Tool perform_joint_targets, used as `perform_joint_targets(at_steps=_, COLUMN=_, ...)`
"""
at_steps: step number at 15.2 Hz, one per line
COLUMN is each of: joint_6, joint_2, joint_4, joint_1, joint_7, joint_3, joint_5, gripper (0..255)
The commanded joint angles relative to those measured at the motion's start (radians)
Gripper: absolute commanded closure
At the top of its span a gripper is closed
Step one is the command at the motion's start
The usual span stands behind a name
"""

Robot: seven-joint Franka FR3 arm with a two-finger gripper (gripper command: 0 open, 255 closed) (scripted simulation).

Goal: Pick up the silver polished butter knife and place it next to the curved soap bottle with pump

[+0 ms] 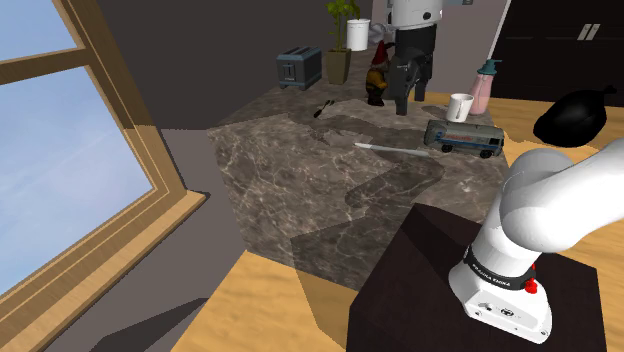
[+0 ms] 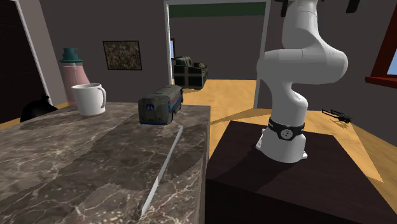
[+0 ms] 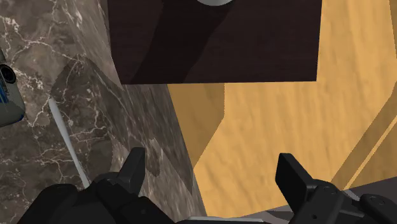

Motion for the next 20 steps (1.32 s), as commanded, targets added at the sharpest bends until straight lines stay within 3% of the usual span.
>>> perform_joint_targets(at_steps=1, joint_6=0.000, joint_2=0.000, joint_4=0.000, joint_1=0.000, joint_7=0.000, joint_3=0.000, joint_5=0.000, gripper=0)
perform_joint_targets(at_steps=10, joint_6=0.229, joint_2=0.086, joint_4=-0.129, joint_1=-0.023, joint_7=-0.240, joint_3=-0.174, joint_5=-0.142, gripper=0)
perform_joint_targets(at_steps=20, joint_6=0.523, joint_2=0.341, joint_4=-0.135, joint_1=-0.029, joint_7=-0.499, joint_3=-0.376, joint_5=-0.233, gripper=0)
